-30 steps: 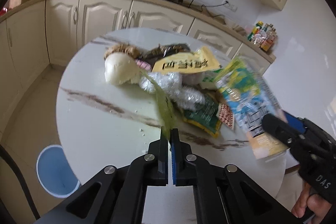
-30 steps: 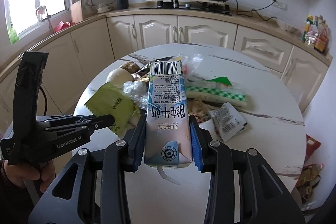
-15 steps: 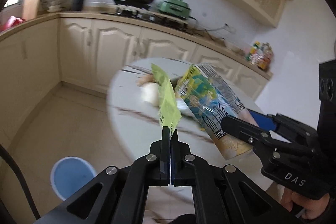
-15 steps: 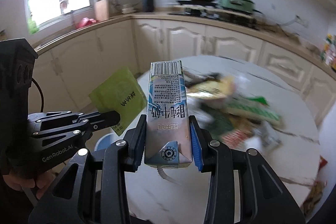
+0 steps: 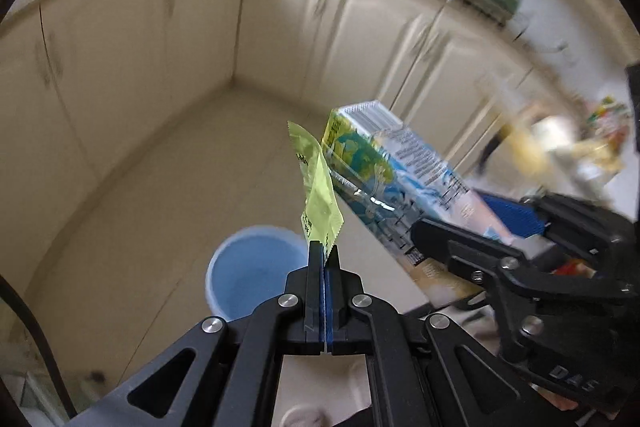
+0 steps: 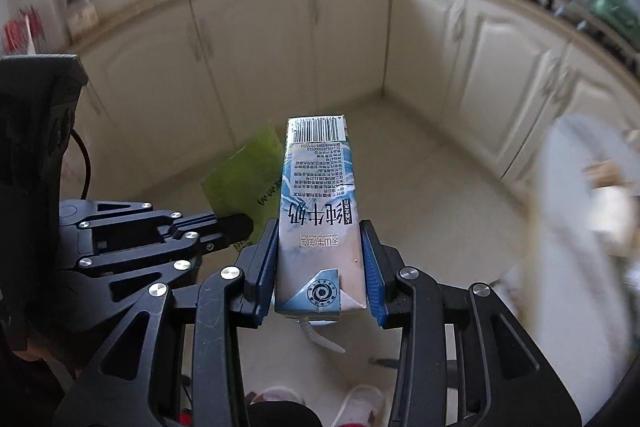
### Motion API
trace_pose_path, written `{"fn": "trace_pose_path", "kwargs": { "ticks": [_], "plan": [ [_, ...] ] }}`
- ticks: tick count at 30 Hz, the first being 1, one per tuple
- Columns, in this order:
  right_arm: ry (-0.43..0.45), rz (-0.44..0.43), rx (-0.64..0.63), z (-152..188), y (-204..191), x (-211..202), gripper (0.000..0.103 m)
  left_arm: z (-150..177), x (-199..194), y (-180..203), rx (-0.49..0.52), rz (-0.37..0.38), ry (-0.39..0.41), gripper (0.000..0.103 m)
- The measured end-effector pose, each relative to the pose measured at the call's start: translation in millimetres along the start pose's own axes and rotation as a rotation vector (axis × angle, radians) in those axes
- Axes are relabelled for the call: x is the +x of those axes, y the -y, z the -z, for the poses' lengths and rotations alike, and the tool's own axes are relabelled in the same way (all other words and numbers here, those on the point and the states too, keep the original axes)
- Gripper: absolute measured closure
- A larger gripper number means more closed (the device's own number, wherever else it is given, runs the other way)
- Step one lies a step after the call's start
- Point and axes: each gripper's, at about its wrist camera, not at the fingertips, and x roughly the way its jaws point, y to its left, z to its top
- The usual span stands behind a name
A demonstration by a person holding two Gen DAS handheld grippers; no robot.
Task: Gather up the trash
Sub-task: 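Carry the green packet and milk carton with both tools over the blue bucket, then open both tools to drop the packet and carton into the bucket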
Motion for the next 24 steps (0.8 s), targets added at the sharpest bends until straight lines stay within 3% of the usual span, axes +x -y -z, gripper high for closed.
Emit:
{"fn": "trace_pose_path", "kwargs": {
  "ticks": [4, 8, 12, 15, 17, 24],
  "plan": [
    [-0.164, -0.033, 0.029, 8.0, 6.2, 87.3, 0.067, 5.6, 83.4, -25.6, -0.048, 0.013, -0.155, 0.103],
    [-0.304, -0.045, 0.076, 22.3, 26.8, 164.0, 0.067, 8.4, 154.4, -37.4, -0.073, 0.013, -0.254, 0.103],
    [-0.384, -0.074, 0.13, 36.7, 44.2, 212.0, 0.067, 0.5, 207.5, -39.2, -0.091, 0.001, -0.323, 0.103],
    [-0.417, -0.09, 0.155, 44.4, 53.4, 239.0, 0.067, -8.0, 237.6, -41.0, -0.109, -0.032, -0.375, 0.093],
    [-0.44, -0.111, 0.178, 48.0, 58.3, 254.4, 0.067, -14.2, 253.9, -45.9, -0.132, -0.043, -0.423, 0.076],
    [-0.457, -0.159, 0.224, 48.2, 68.1, 277.7, 0.063, -31.4, 258.9, -57.4, -0.215, -0.098, -0.4, 0.076]
  ]
}}
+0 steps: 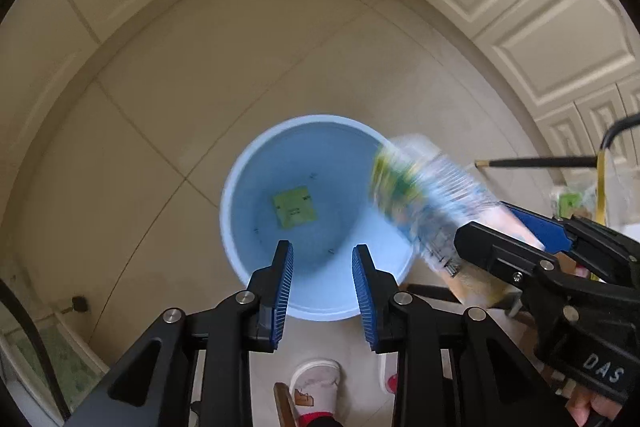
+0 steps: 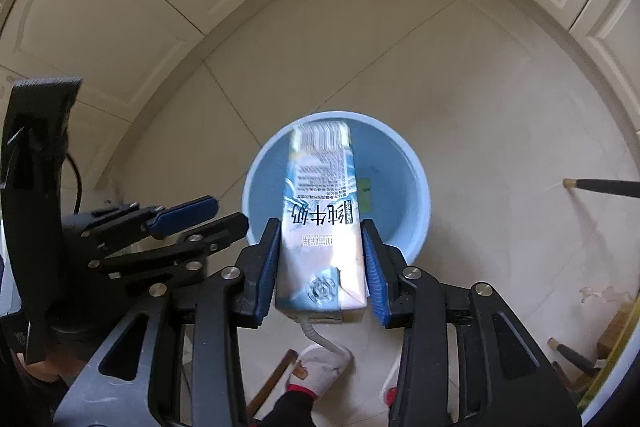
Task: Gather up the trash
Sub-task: 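Open both tools to drop the packet and carton into the bucket, then move both open tools back toward the table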
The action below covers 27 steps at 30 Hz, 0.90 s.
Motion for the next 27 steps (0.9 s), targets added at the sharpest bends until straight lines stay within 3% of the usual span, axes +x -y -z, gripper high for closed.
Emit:
{"fn": "trace_pose_path", "kwargs": {
  "ticks": [4, 7, 11, 14, 18, 23, 27],
  "plan": [
    [0.041, -0.008, -0.025, 7.4, -13.9, -17.3, 0.061, 32.2, -30.9, -0.6, -0.016, -0.055, 0.074, 0.076],
    [0.085, 0.021, -0.057, 14.1, -39.6, -40.6, 0.048, 50.9, -62.4, 9.8, -0.046, -0.09, 0.141, 0.07],
    [0.183, 0.076, -0.099, 35.1, -69.6, -94.8, 0.016, 77.3, -118.7, 18.9, -0.049, -0.13, 0.262, 0.064],
    [0.269, 0.127, -0.134, 51.5, -93.3, -143.2, 0.015, 98.5, -167.8, 35.5, -0.042, -0.141, 0.37, 0.053],
    [0.396, 0.196, -0.17, 83.9, -116.6, -211.0, 0.003, 138.5, -235.3, 67.5, -0.012, -0.139, 0.523, 0.047],
    [0.589, 0.235, -0.177, 136.0, -133.2, -306.6, 0.001, 189.7, -302.6, 147.3, 0.041, -0.175, 0.728, 0.028],
    [0.716, 0.285, -0.161, 171.2, -144.3, -370.2, 0.0, 249.9, -330.2, 209.7, 0.079, -0.188, 0.863, 0.015]
  ]
}}
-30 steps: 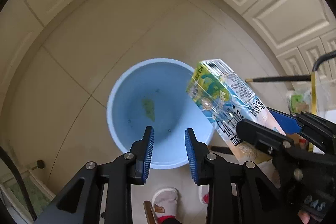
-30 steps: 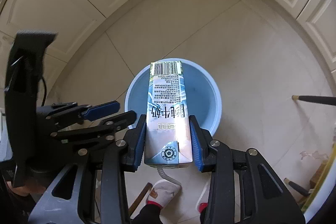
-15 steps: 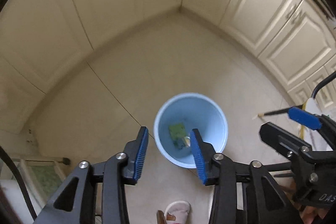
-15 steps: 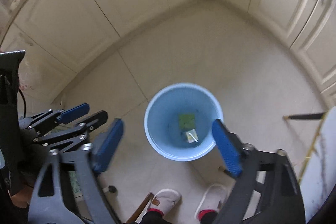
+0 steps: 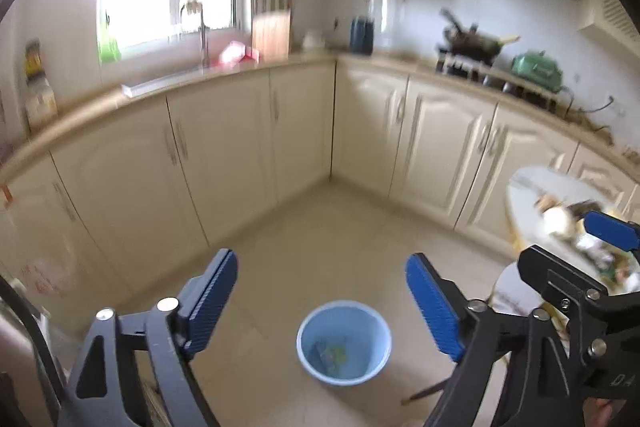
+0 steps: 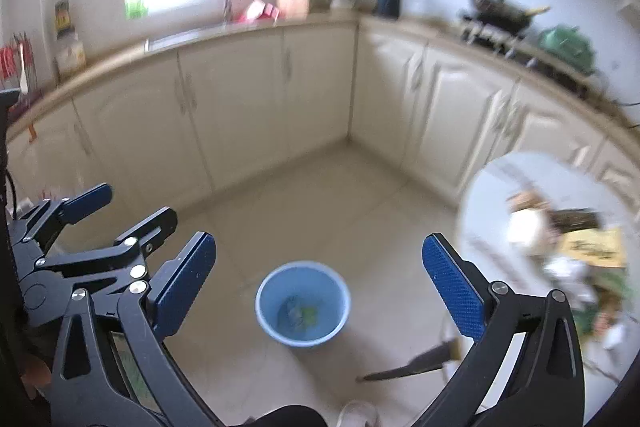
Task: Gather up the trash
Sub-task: 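Move both open tools back toward the table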
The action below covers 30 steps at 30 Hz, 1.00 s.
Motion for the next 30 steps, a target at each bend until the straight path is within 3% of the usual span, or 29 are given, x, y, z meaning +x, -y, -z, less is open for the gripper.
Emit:
{"fn": "trace_pose_path", "kwargs": {
  "ticks": [2, 10, 18, 20, 21, 22, 26, 30],
  "plan": [
    [0.051, 0.038, 0.008, -6.2, 5.7, -37.3, 0.0, 2.6, -39.6, 22.6, 0.004, 0.004, 0.063, 0.006],
    [0.256, 0.179, 0.042, -17.4, 27.6, -168.5, 0.0, 58.2, -162.1, 84.5, 0.043, 0.045, 0.283, 0.001],
    [0.397, 0.304, 0.087, 1.3, 51.0, -261.0, 0.0, 119.9, -197.7, 134.8, 0.052, 0.111, 0.437, 0.001],
    [0.413, 0.324, 0.103, 6.2, 58.6, -270.8, 0.0, 137.0, -190.4, 120.0, 0.061, 0.131, 0.444, 0.001],
    [0.419, 0.338, 0.111, 9.0, 63.2, -276.8, 0.0, 142.9, -191.4, 130.8, 0.073, 0.141, 0.446, 0.001],
    [0.423, 0.348, 0.117, 14.0, 66.8, -281.1, 0.0, 150.3, -210.7, 105.4, 0.076, 0.148, 0.451, 0.001],
    [0.444, 0.385, 0.153, 25.0, 87.8, -298.9, 0.0, 167.6, -244.2, 85.1, 0.105, 0.167, 0.471, 0.001],
    [0.463, 0.406, 0.183, 33.8, 107.7, -305.4, 0.0, 162.2, -254.5, 79.8, 0.135, 0.182, 0.476, 0.001]
  ]
}}
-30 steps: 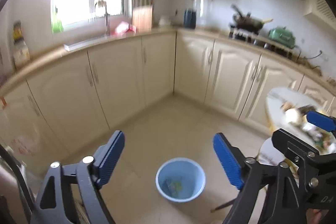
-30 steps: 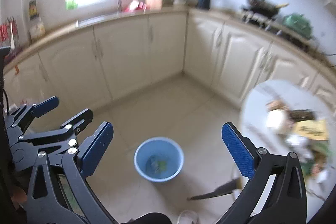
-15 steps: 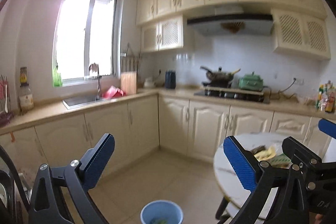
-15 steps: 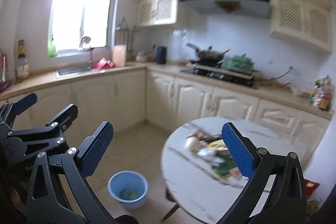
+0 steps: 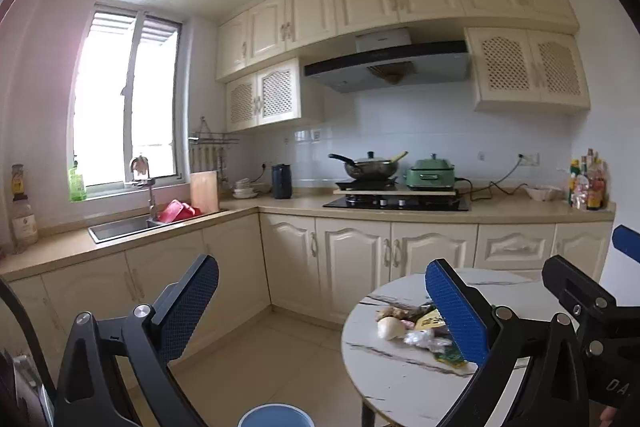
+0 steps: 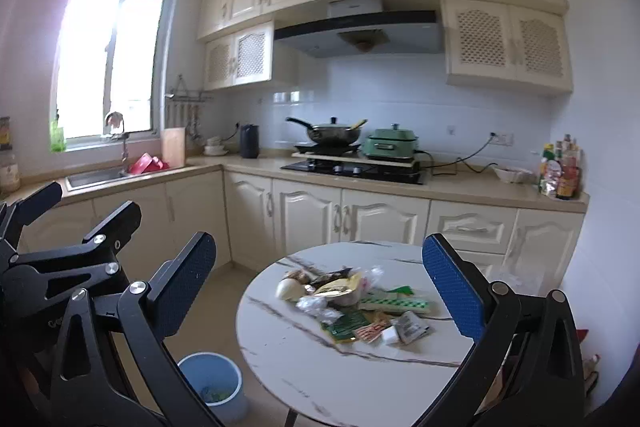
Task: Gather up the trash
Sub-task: 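Move both open tools back toward the table, then grasp the white bun with the left tool while the right tool grasps the silver wrapper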
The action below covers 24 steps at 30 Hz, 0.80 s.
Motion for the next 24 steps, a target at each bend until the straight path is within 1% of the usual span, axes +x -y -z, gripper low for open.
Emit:
{"fn": "trace_pose_path", "kwargs": {
  "ticks": [2, 4, 7, 8, 10, 12, 15, 20, 21, 24],
  "plan": [
    [-0.004, 0.015, 0.011, 3.2, 11.4, 4.9, 0.0, -16.2, 13.9, 1.4, 0.011, 0.007, -0.003, 0.001],
    [-0.012, 0.034, 0.026, 5.5, 23.6, 10.7, 0.0, -19.7, 26.5, 9.4, 0.021, 0.02, -0.012, 0.001],
    [-0.036, 0.06, 0.045, 13.2, 41.6, 23.8, 0.0, -30.1, 62.2, 20.8, 0.039, 0.058, -0.05, 0.001],
    [-0.049, 0.066, 0.052, 17.3, 49.0, 29.8, 0.0, -25.5, 72.5, 26.2, 0.047, 0.075, -0.069, 0.001],
    [-0.074, 0.08, 0.063, 25.8, 62.3, 40.1, 0.0, -23.5, 95.2, 32.7, 0.074, 0.079, -0.113, 0.001],
    [-0.107, 0.097, 0.077, 35.2, 76.8, 53.4, 0.0, -18.5, 121.0, 35.1, 0.092, 0.093, -0.169, 0.001],
    [-0.175, 0.124, 0.104, 53.4, 99.9, 80.4, 0.0, -5.9, 170.0, 31.9, 0.074, 0.134, -0.294, 0.001],
    [-0.329, 0.145, 0.153, 94.0, 132.9, 135.3, 0.0, 17.5, 238.3, 22.3, 0.06, 0.134, -0.458, 0.001],
    [-0.347, 0.146, 0.155, 98.8, 136.0, 141.7, 0.0, 26.0, 252.7, 19.3, 0.051, 0.138, -0.493, 0.001],
    [-0.411, 0.148, 0.165, 119.7, 148.3, 166.4, 0.0, 30.7, 287.9, 19.4, 0.039, 0.157, -0.549, 0.001]
  ]
}}
